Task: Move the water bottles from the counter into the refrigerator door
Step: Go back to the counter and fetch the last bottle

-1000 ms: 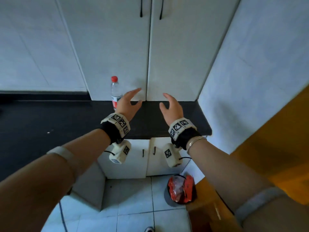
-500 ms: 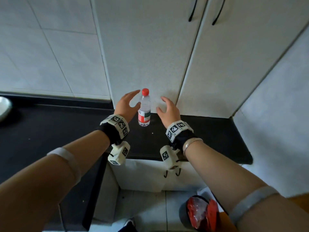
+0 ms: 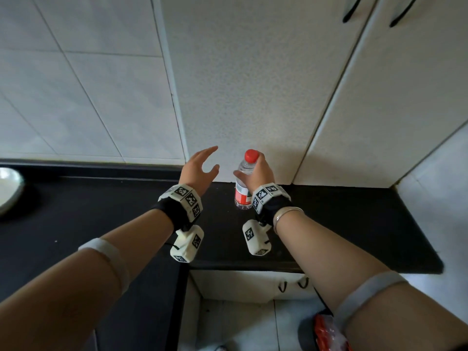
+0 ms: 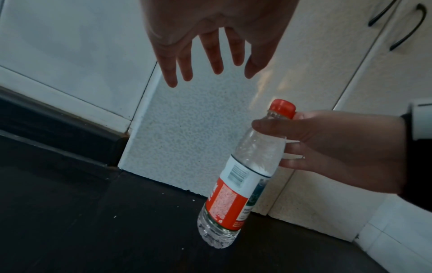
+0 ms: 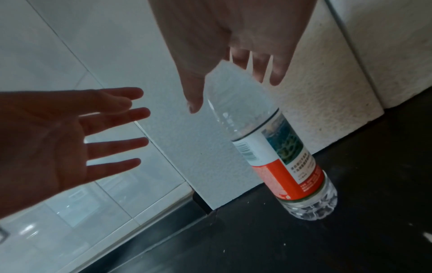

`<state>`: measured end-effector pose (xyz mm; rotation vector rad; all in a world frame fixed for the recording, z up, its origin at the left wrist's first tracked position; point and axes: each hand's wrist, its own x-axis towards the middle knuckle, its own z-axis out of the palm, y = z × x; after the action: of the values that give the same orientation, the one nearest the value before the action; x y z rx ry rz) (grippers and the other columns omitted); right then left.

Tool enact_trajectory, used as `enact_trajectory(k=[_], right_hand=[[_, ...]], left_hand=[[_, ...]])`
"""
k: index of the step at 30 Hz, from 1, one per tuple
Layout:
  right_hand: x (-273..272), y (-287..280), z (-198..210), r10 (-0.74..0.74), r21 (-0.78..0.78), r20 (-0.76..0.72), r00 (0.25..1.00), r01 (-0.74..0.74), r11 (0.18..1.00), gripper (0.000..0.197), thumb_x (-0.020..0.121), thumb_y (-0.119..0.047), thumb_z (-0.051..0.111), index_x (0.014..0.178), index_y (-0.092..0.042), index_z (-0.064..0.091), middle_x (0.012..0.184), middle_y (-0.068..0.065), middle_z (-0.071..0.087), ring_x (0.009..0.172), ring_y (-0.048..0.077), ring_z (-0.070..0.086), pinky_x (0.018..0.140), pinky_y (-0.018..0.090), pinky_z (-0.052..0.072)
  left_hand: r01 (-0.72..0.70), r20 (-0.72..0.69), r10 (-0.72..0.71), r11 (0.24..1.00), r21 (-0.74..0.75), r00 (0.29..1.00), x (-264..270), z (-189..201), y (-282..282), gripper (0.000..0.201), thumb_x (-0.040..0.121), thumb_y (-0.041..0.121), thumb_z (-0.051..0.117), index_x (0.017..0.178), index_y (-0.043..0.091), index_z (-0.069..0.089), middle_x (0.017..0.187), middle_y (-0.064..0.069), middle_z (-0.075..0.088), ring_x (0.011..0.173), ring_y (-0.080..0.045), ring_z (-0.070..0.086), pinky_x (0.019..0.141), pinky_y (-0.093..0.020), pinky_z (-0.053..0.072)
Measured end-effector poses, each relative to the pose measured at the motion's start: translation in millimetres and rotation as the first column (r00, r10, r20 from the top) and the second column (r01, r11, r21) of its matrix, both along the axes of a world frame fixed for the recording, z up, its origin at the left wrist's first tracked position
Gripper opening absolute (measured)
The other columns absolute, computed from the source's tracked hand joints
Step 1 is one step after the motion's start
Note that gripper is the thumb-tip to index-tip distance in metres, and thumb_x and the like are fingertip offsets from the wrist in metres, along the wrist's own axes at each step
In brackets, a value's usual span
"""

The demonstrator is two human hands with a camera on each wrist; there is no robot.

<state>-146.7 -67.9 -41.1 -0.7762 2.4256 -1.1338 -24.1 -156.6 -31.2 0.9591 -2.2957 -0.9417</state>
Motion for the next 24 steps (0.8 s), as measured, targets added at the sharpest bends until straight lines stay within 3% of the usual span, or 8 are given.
enact_trajectory(k=[8,12,18,24], right_hand=[[-4,-3,-16,-0.126,-0.049,0.02,0.992,0.127,0.991,0.05,0.075,-0.026,0.074,0.115,-0.015,0.048,0.112,0.007,0.062,0.107,0.028,0.06,0.097,0.045,0.045],[-10,18,-9,-0.157,-0.051,0.005,0.988,0.157,0.986,0.05,0.075,-0.029,0.073,0.117,-0.015,0.049,0.113,0.006,0.063,0.107,0.026,0.06,0.097,0.043,0.046],[-22,70,20,-0.291,-0.074,-0.038,0.956,0.288,0.955,0.049,0.074,-0.031,0.074,0.114,-0.015,0.049,0.112,0.006,0.063,0.103,0.024,0.062,0.094,0.043,0.049],[-36,160,51,-0.412,-0.064,-0.075,0.908,0.408,0.911,0.047,0.073,-0.032,0.075,0.111,-0.017,0.05,0.109,0.003,0.064,0.101,0.021,0.063,0.092,0.038,0.051]], left_hand=[[0.057,0.016,-0.057,0.998,0.031,0.998,-10,-13,-9,0.048,0.09,0.021,0.056,0.136,0.027,0.044,0.142,0.001,0.045,0.133,-0.016,0.039,0.101,-0.019,0.024],[0.106,0.02,-0.106,0.994,0.034,0.994,-25,-11,-2,0.047,0.09,0.022,0.056,0.136,0.028,0.044,0.142,0.002,0.046,0.131,-0.015,0.041,0.1,-0.019,0.024],[0.26,0.018,-0.26,0.965,0.032,0.965,-61,2,36,0.048,0.091,0.023,0.055,0.136,0.027,0.043,0.142,0.001,0.045,0.131,-0.016,0.04,0.098,-0.018,0.023],[0.413,-0.008,-0.413,0.909,0.05,0.911,-100,25,111,0.048,0.091,0.021,0.054,0.137,0.028,0.042,0.144,0.001,0.044,0.133,-0.017,0.038,0.102,-0.021,0.024]])
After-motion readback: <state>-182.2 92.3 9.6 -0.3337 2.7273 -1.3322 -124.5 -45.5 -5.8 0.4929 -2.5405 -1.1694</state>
